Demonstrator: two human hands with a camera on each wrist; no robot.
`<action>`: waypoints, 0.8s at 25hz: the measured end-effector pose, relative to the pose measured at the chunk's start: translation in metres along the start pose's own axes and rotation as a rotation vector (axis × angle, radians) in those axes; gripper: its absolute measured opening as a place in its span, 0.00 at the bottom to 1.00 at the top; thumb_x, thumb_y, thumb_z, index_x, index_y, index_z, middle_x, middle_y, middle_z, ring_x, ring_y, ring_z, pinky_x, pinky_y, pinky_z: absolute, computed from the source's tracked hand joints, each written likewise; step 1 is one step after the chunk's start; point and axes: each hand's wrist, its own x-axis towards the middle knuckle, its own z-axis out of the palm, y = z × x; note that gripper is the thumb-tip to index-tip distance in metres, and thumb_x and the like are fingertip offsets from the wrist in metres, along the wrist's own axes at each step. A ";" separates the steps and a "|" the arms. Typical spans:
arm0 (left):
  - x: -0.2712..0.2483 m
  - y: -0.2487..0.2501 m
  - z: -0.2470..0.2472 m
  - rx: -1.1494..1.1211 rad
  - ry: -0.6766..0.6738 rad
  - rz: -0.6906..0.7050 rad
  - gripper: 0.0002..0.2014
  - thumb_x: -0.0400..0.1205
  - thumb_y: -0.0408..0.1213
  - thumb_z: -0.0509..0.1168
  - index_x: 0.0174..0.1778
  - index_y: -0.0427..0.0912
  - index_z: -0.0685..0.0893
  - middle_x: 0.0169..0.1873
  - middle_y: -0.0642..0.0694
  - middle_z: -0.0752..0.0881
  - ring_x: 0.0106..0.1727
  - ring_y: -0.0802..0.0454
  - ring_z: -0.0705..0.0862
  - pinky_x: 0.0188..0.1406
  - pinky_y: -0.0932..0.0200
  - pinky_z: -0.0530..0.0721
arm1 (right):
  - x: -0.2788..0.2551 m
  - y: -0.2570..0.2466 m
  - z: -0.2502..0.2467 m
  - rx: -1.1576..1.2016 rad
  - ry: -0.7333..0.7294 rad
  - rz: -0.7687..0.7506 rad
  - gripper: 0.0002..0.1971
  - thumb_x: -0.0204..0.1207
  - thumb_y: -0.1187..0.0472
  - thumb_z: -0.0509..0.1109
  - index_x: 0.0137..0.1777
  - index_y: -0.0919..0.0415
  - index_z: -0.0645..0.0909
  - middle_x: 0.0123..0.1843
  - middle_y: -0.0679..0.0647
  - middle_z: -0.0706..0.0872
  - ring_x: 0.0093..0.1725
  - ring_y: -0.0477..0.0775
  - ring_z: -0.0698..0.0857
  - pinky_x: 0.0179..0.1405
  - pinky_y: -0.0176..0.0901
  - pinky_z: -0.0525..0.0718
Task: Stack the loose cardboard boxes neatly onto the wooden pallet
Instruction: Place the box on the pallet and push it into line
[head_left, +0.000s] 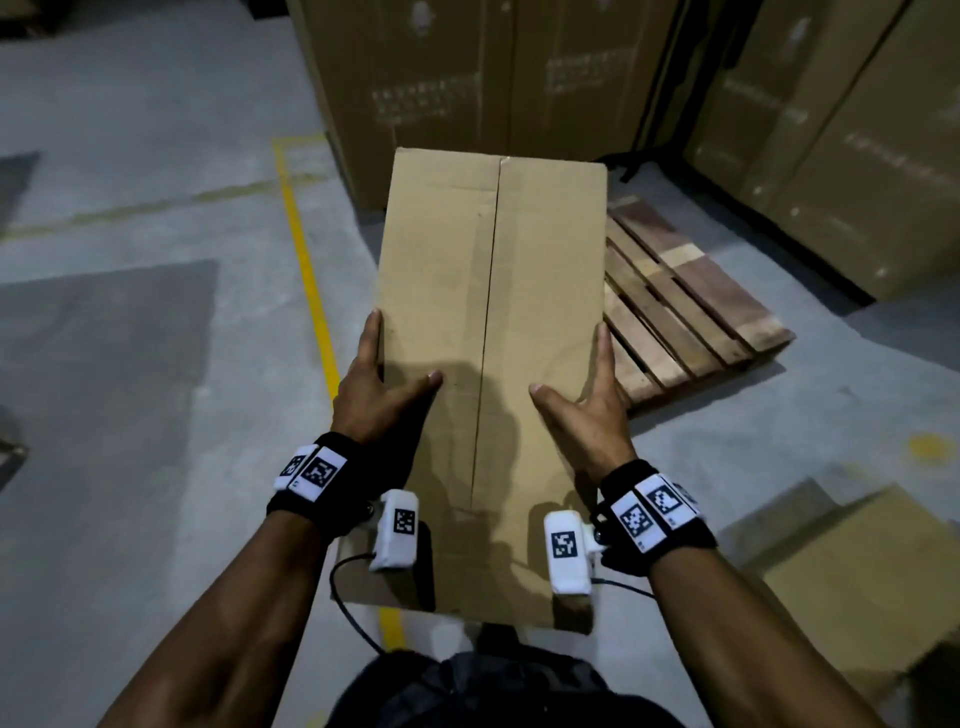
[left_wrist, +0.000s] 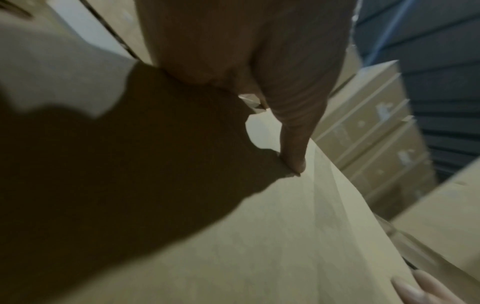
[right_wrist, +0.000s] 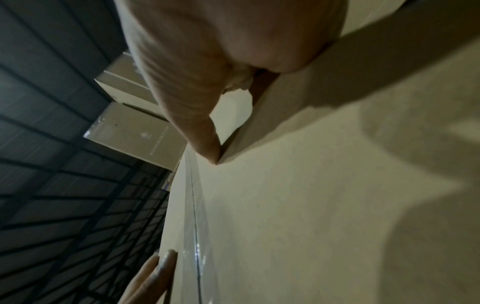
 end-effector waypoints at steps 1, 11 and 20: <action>0.015 -0.005 -0.003 -0.019 0.024 -0.027 0.50 0.71 0.54 0.79 0.84 0.70 0.54 0.78 0.56 0.74 0.71 0.55 0.75 0.69 0.57 0.75 | 0.018 -0.004 0.011 -0.021 -0.018 0.017 0.53 0.75 0.63 0.79 0.88 0.34 0.46 0.85 0.39 0.63 0.77 0.42 0.68 0.74 0.41 0.67; 0.227 -0.079 -0.038 -0.084 -0.018 -0.123 0.49 0.72 0.52 0.79 0.83 0.71 0.55 0.78 0.52 0.73 0.72 0.47 0.77 0.65 0.55 0.77 | 0.185 -0.009 0.156 -0.068 0.000 0.172 0.56 0.61 0.49 0.81 0.73 0.07 0.45 0.79 0.46 0.74 0.72 0.59 0.78 0.73 0.69 0.78; 0.446 -0.077 -0.087 -0.045 -0.245 -0.010 0.50 0.64 0.61 0.77 0.78 0.77 0.54 0.75 0.55 0.77 0.72 0.45 0.79 0.73 0.42 0.77 | 0.319 -0.063 0.264 0.025 0.159 0.166 0.55 0.59 0.49 0.80 0.77 0.13 0.49 0.76 0.46 0.76 0.70 0.58 0.81 0.69 0.69 0.81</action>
